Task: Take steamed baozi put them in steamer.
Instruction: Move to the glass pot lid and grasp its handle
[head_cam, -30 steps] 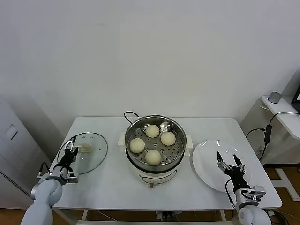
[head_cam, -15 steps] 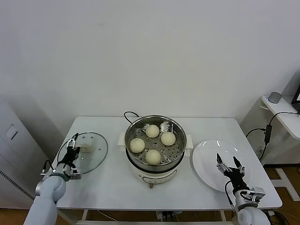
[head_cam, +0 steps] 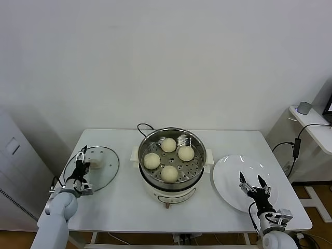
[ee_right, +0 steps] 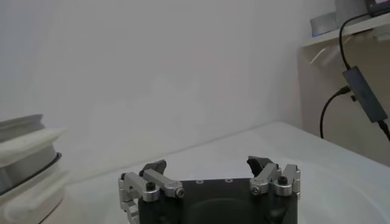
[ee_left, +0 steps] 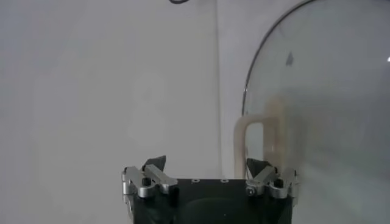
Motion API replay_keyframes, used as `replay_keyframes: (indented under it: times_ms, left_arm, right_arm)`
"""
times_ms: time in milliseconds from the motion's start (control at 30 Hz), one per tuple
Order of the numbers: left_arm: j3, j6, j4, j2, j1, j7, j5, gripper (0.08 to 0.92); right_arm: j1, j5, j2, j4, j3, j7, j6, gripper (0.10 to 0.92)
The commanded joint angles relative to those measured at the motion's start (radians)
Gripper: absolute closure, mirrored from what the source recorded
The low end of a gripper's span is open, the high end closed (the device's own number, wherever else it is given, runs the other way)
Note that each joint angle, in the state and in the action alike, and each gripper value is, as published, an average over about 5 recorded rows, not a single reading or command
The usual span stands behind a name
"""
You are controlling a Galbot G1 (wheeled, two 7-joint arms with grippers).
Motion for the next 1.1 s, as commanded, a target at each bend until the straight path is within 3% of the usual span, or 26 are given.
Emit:
replay_keyframes:
  times_ms: [33,233,333,833,1100]
  left_arm:
    - [0.001,0.004,0.070,-0.004,-0.030,-0.056,-0.010,0.177]
    - [0.004,0.000,0.086,-0.009,-0.038,-0.074,-0.030,0.178]
    - [0.006,-0.001,0.094,-0.012,-0.040,-0.072,-0.033,0.218]
    - [0.000,0.005,0.110,-0.021,-0.040,-0.069,-0.033,0.649]
    - [-0.015,0.107,-0.075,-0.043,0.026,0.013,-0.098,0.858]
  right_arm:
    - [0.001,-0.001,0.000,-0.002,0.001,0.000,0.000,0.203]
    - [0.005,-0.003,0.000,-0.010,-0.001,-0.001,0.000,0.203]
    - [0.007,-0.005,0.001,-0.013,-0.001,-0.001,0.001,0.203]
    - [0.012,-0.009,-0.002,-0.023,-0.002,-0.005,0.002,0.203]
    - [0.016,-0.010,-0.003,-0.024,-0.002,-0.008,0.002,0.203]
